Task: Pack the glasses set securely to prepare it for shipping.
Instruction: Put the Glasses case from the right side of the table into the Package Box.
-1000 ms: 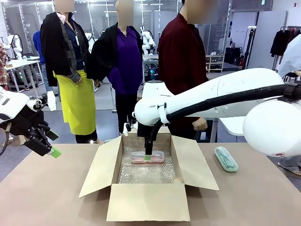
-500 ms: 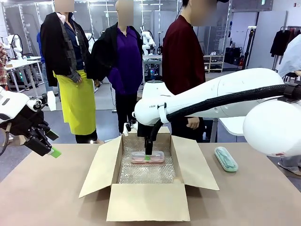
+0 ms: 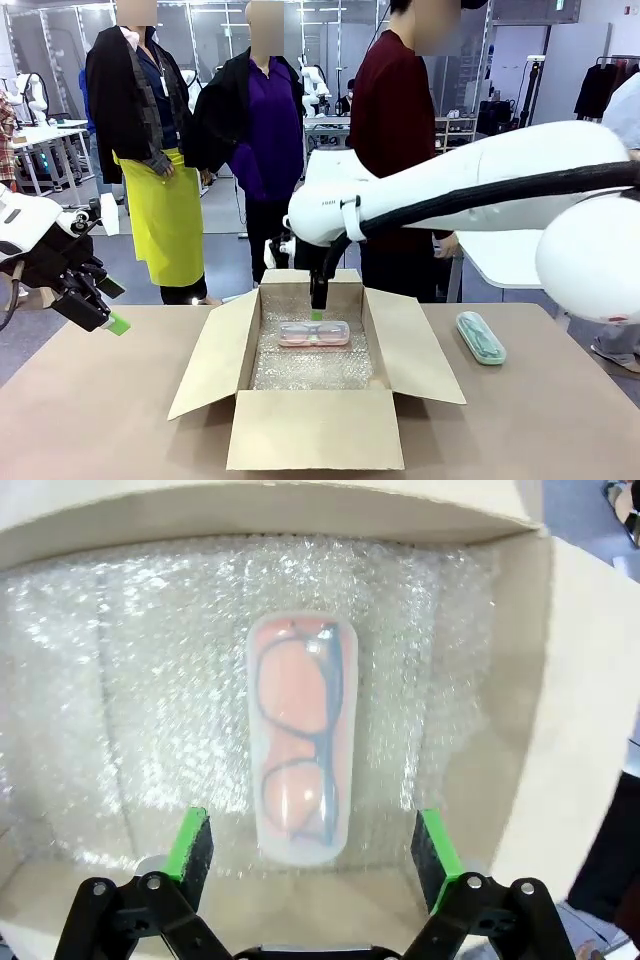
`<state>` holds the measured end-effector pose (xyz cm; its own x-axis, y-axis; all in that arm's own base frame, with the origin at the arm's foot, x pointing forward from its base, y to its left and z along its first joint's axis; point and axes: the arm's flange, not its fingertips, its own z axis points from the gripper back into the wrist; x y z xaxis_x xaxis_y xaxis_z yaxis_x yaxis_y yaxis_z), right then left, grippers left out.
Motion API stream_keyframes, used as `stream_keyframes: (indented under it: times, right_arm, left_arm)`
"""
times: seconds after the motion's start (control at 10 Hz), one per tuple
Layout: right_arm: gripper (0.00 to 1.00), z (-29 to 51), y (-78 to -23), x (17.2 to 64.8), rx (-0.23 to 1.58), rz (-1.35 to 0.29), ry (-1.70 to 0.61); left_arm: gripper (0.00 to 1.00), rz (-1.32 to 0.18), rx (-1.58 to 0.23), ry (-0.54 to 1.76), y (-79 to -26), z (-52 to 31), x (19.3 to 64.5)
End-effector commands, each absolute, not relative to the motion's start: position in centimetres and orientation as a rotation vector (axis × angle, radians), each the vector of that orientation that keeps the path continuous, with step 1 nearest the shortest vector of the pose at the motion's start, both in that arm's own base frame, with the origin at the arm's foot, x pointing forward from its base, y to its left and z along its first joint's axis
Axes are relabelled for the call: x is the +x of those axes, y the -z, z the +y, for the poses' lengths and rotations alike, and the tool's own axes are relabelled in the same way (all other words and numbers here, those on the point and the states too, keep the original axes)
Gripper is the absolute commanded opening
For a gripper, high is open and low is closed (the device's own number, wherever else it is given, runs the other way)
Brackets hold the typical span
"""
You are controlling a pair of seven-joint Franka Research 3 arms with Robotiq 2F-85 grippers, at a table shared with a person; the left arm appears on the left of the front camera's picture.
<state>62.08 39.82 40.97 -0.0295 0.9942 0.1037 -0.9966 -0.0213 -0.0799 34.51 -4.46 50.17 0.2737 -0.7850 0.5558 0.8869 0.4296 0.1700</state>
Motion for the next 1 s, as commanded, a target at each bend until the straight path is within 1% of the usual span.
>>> stream_keyframes:
  times: [0.0, 0.1, 0.2, 0.3, 0.4, 0.5, 0.7, 0.8, 0.9]
  right_arm:
    - [1.0, 38.9, -42.3, 60.1, 0.028, -0.11, -1.521]
    - [1.0, 38.5, -43.2, 59.3, 0.03, -0.112, -1.463]
    - [1.0, 37.4, -44.4, 58.2, -0.008, -0.078, -1.385]
    - [1.0, 35.2, -46.0, 56.8, -0.054, -0.092, -1.274]
    - [1.0, 32.3, -47.6, 55.3, -0.118, -0.142, -1.13]
    - [1.0, 28.8, -48.7, 53.7, -0.134, -0.182, -0.974]
    - [1.0, 22.8, -50.7, 49.9, -0.087, -0.266, -0.754]
    - [1.0, 20.4, -51.4, 47.6, -0.078, -0.27, -0.64]
    - [1.0, 17.8, -51.7, 46.0, -0.096, -0.232, -0.539]
  left_arm:
    - [1.0, -0.636, -0.193, 1.151, -50.2, -4.2, 34.5]
    - [1.0, -0.636, -0.193, 1.151, -50.2, -4.2, 34.5]
    - [1.0, -0.636, -0.193, 1.151, -50.2, -4.2, 34.5]
    - [1.0, -0.636, -0.193, 1.151, -50.2, -4.2, 34.5]
    - [1.0, -0.636, -0.193, 1.151, -50.2, -4.2, 34.5]
    - [1.0, -0.636, -0.193, 1.151, -50.2, -4.2, 34.5]
    - [1.0, -0.636, -0.193, 1.151, -50.2, -4.2, 34.5]
    - [1.0, -0.636, -0.193, 1.151, -50.2, -4.2, 34.5]
    - [1.0, -0.636, -0.193, 1.151, -50.2, -4.2, 34.5]
